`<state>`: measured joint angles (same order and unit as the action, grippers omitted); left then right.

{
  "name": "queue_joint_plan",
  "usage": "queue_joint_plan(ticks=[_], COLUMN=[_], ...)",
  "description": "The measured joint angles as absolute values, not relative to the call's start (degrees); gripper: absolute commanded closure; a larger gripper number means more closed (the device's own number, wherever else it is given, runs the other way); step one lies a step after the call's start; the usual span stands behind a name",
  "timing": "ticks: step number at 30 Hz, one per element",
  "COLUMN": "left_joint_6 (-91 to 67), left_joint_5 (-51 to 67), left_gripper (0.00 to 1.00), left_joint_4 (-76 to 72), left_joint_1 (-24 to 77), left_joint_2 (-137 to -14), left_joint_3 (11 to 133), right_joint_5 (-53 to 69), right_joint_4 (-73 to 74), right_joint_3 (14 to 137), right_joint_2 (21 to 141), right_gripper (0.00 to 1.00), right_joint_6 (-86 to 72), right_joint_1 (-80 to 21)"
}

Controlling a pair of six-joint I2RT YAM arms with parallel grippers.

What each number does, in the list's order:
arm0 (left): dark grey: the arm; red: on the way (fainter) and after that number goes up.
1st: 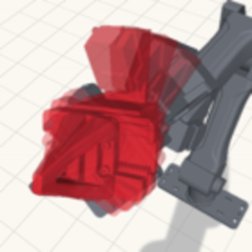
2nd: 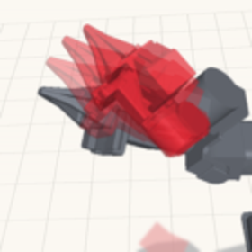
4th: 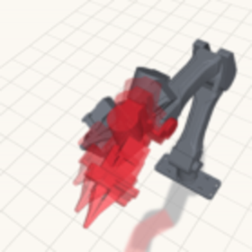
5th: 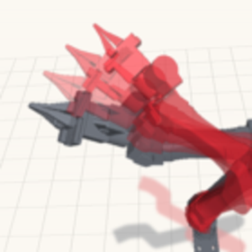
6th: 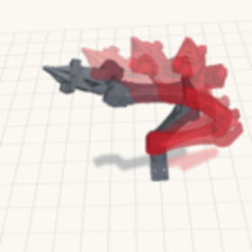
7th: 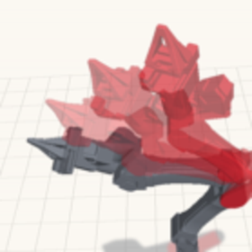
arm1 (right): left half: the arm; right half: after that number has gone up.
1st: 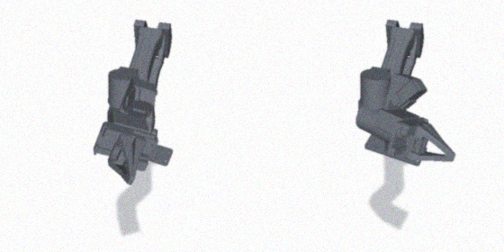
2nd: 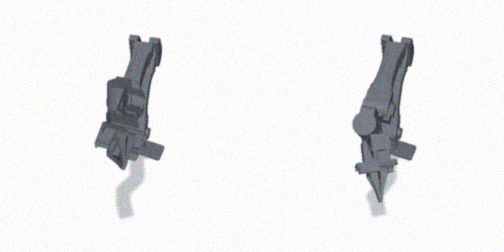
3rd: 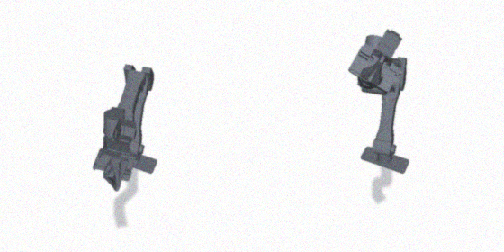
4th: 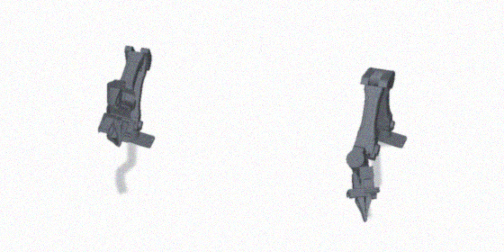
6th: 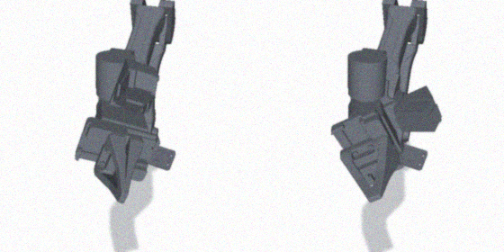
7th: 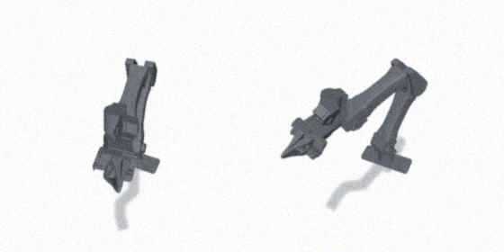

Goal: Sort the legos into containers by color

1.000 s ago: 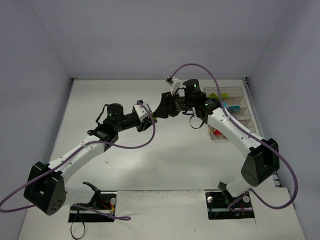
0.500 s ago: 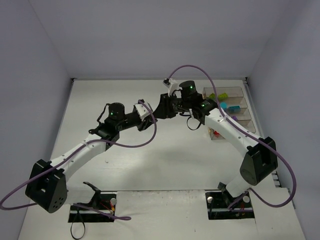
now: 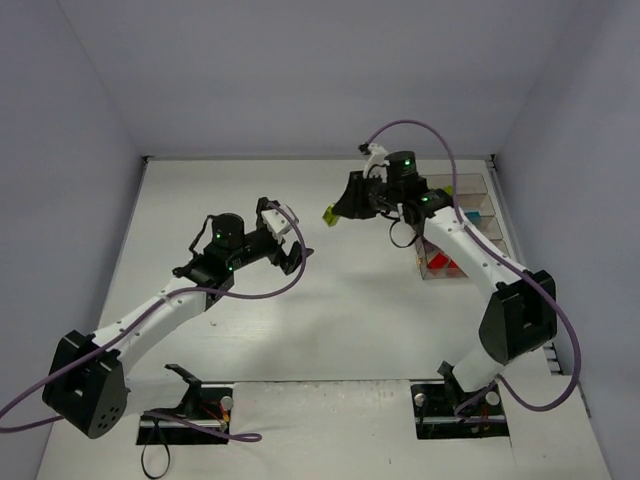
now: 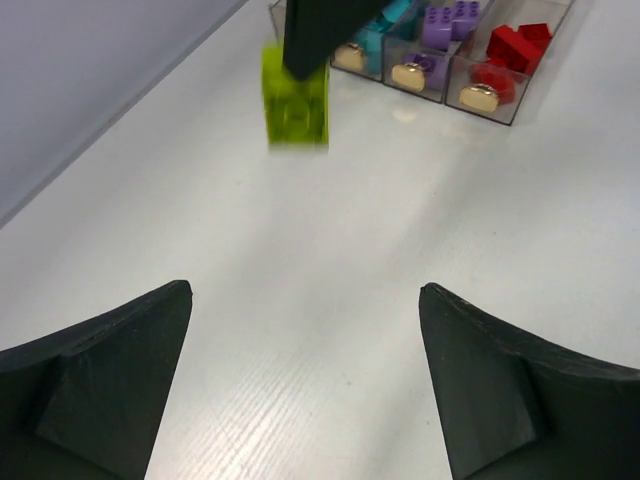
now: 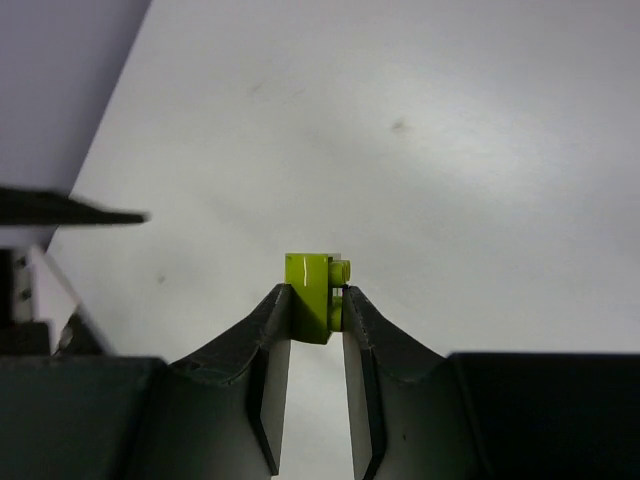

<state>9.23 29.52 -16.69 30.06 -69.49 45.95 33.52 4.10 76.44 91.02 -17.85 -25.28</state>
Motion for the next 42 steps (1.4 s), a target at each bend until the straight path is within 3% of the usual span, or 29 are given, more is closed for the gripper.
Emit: queue_joint_plan(ticks=[13, 24, 29, 39, 42], left_joint_6=[-9.43, -23.62, -25.26, -25.91, -26.39], left_joint_5=[8.86, -0.12, -1.28, -2.98, -3.66], left_gripper=[0.11, 0.11, 0.11, 0.11, 0.11], left_joint_4=[-3.77, 9.93, 11.90, 14.41, 14.59], left_joint_1=[30.06, 30.04, 30.04, 30.04, 30.04], left_joint_2=[-50.22, -46.83, -49.21, -52.29, -52.23], left_joint_3=[35.75, 35.75, 36.03, 38.35, 38.37], right_joint_5=[11.81, 4.27, 2.90, 1.72, 1.65], right_joint_4=[0.73, -2.52, -2.96, -3.16, -3.18], right_joint_3=[86.02, 95.64, 99.22, 99.66, 99.66], right_joint_2=[102.50, 118.98, 123.42, 125.91, 125.95], right_gripper=[1.00, 1.00, 0.95, 0.49, 0.43], right_joint_6=[-13.93, -11.64, -10.98, -11.09, -11.05], right_joint_1=[0.21, 7.14, 8.84, 11.53, 11.86])
